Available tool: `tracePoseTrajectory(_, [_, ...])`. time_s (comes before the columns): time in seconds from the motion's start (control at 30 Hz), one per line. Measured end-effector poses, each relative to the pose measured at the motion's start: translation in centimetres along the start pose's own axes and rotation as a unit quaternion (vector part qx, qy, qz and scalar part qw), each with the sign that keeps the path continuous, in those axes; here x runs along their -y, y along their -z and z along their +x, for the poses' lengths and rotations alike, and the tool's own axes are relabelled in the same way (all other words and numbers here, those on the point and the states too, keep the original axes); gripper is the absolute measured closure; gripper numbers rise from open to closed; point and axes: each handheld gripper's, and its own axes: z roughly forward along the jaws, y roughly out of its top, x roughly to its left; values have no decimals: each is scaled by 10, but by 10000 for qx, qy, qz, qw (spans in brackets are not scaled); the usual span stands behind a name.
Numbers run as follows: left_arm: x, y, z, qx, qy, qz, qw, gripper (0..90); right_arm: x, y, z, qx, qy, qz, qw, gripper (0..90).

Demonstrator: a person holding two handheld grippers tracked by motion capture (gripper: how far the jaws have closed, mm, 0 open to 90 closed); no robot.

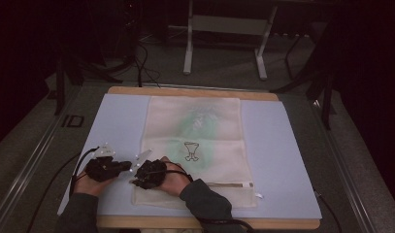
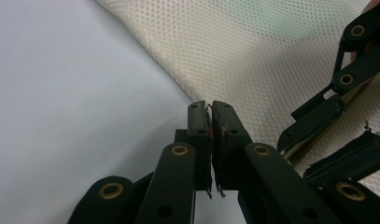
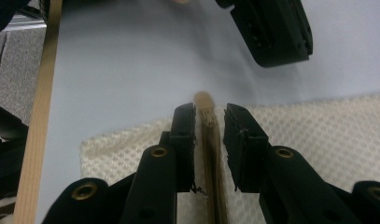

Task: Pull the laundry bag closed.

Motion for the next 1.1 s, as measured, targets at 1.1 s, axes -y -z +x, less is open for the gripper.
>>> tracePoseTrajectory(1.1, [2, 5, 5, -10, 176, -90, 9998, 847, -22, -24, 5, 155, 168, 197, 9995, 813])
